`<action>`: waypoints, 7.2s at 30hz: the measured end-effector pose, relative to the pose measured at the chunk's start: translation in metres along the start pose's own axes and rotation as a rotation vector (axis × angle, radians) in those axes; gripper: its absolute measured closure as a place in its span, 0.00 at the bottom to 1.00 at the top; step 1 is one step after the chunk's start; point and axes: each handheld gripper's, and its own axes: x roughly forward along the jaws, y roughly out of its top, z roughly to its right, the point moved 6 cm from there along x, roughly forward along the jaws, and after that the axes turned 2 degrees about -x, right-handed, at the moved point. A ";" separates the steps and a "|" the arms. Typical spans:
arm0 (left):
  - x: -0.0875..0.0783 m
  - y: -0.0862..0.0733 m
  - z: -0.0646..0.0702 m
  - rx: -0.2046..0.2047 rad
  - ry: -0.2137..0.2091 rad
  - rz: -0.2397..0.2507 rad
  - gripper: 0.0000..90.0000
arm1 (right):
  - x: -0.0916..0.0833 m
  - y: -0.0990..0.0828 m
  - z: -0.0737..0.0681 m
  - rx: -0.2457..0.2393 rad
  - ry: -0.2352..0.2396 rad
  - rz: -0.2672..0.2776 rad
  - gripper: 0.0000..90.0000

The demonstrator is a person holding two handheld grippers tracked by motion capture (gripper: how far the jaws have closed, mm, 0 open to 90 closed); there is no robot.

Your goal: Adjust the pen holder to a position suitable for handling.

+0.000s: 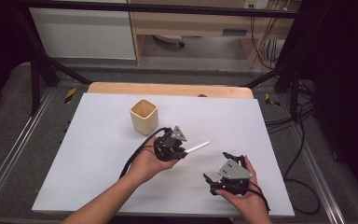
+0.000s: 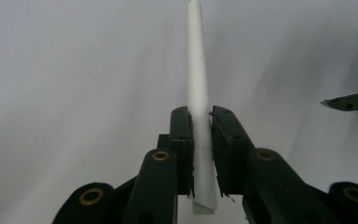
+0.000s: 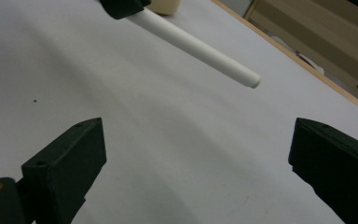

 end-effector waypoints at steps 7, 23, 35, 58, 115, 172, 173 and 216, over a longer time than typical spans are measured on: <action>-0.007 -0.004 0.004 0.022 -0.019 -0.030 0.88 | 0.002 0.009 -0.018 -0.152 -0.022 -0.023 0.15; -0.014 -0.006 0.019 0.098 -0.062 -0.082 0.88 | 0.000 0.020 -0.029 -0.427 -0.124 -0.038 0.34; -0.011 -0.003 0.033 0.134 -0.088 -0.098 0.88 | 0.001 0.023 -0.039 -0.584 -0.163 -0.065 0.46; -0.008 -0.002 0.044 0.157 -0.128 -0.109 0.88 | 0.003 0.023 -0.048 -0.772 -0.189 -0.103 0.70; -0.003 -0.004 0.051 0.140 -0.198 -0.099 0.87 | 0.005 0.022 -0.054 -0.830 -0.154 -0.120 0.87; -0.092 -0.096 -0.057 -0.251 0.345 0.576 0.13 | 0.013 0.011 -0.025 -0.618 -0.228 -0.153 0.87; -0.094 -0.102 -0.060 -0.266 0.361 0.590 0.13 | 0.014 0.011 -0.024 -0.606 -0.226 -0.148 0.87; -0.105 -0.160 -0.105 -0.417 0.494 0.585 0.12 | 0.086 0.100 0.054 -0.124 -0.122 0.037 0.87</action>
